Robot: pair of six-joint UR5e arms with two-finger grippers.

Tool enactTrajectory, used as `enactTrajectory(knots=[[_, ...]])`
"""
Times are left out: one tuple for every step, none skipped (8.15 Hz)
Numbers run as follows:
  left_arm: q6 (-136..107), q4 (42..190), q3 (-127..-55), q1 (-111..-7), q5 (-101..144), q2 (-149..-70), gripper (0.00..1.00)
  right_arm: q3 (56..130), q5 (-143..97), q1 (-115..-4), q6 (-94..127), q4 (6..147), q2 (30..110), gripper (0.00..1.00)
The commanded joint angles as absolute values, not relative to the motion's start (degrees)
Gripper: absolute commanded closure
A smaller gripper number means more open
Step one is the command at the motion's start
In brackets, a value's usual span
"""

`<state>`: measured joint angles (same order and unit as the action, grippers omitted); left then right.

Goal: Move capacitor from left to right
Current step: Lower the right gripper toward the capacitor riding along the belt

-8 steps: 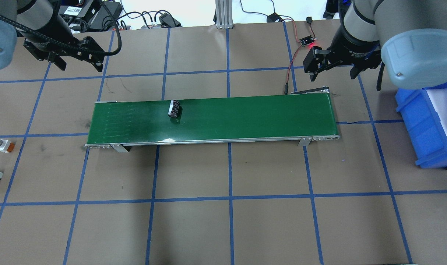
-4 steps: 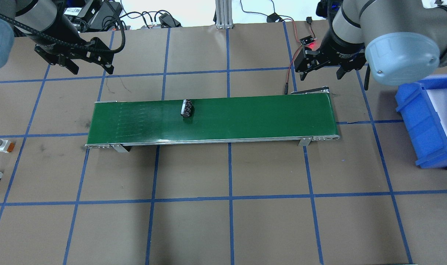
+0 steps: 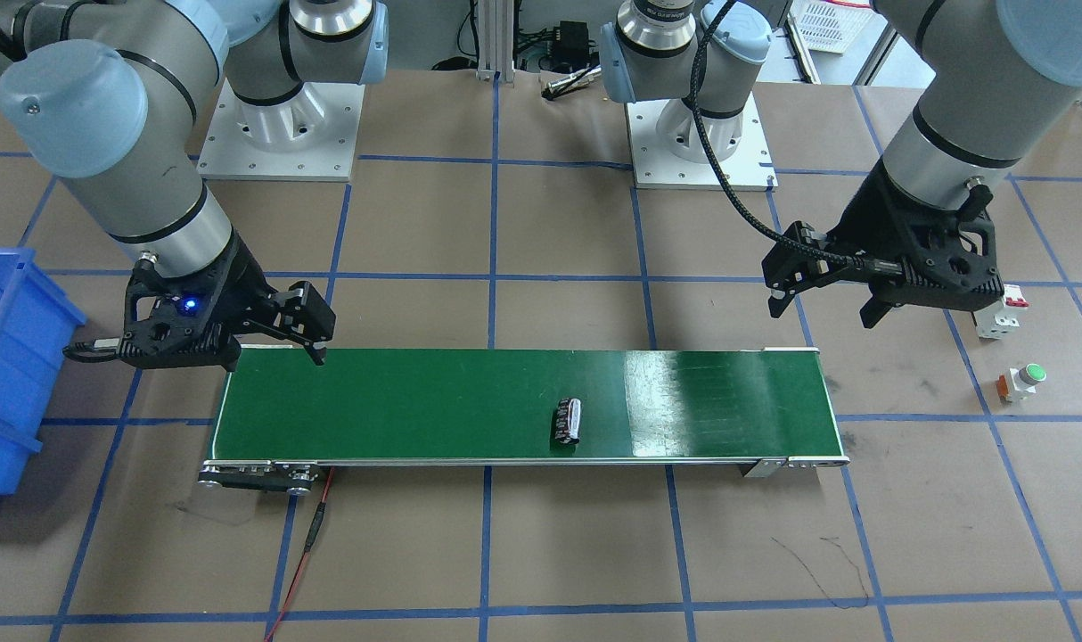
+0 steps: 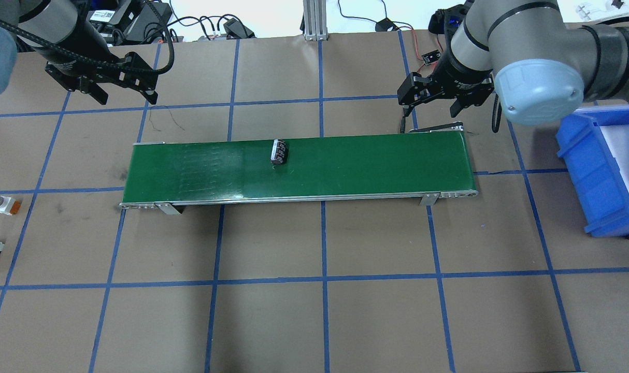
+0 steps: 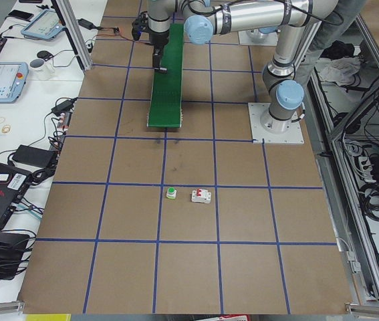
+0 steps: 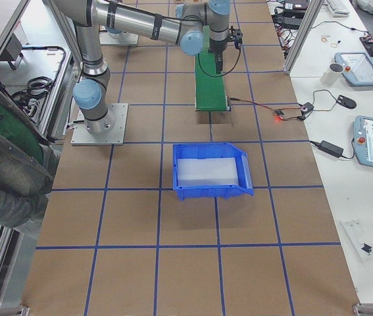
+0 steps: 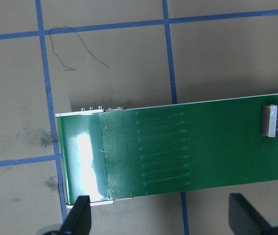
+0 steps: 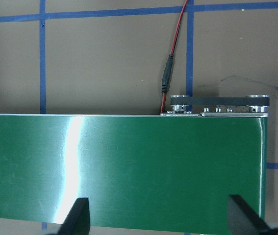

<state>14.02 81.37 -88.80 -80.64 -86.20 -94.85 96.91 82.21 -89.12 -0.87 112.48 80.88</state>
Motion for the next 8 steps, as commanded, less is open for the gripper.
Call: enactTrajectory(knots=[[13.54,81.30,-88.77,-80.60,-86.30,-94.75,0.00,99.92,77.09,-89.12,-0.79,117.40,78.94,0.01],[13.54,81.47,-89.03,-80.51,-86.31,-94.75,0.00,100.19,77.08,-89.12,-0.79,117.68,78.40,0.01],[13.54,81.65,-89.03,-80.51,-86.31,-94.75,0.00,100.28,77.08,-89.03,-0.79,117.69,78.31,0.02],[13.62,81.65,-89.03,-80.51,-86.31,-94.75,0.00,100.63,76.82,-88.60,-0.70,117.60,78.14,0.03],[13.71,81.74,-89.03,-80.51,-86.40,-94.66,0.00,101.16,74.55,-87.72,-0.79,117.60,77.79,0.03],[13.88,81.91,-88.86,-80.51,-86.40,-94.57,0.00,101.34,74.18,-87.37,-0.88,117.68,77.52,0.03],[14.23,82.87,-88.86,-80.42,-88.92,-94.14,0.00,101.51,74.09,-87.28,-0.79,117.60,77.35,0.03],[14.24,83.49,-88.86,-80.33,-90.16,-94.04,0.00,101.77,72.44,-87.19,-0.70,117.51,77.26,0.03]])
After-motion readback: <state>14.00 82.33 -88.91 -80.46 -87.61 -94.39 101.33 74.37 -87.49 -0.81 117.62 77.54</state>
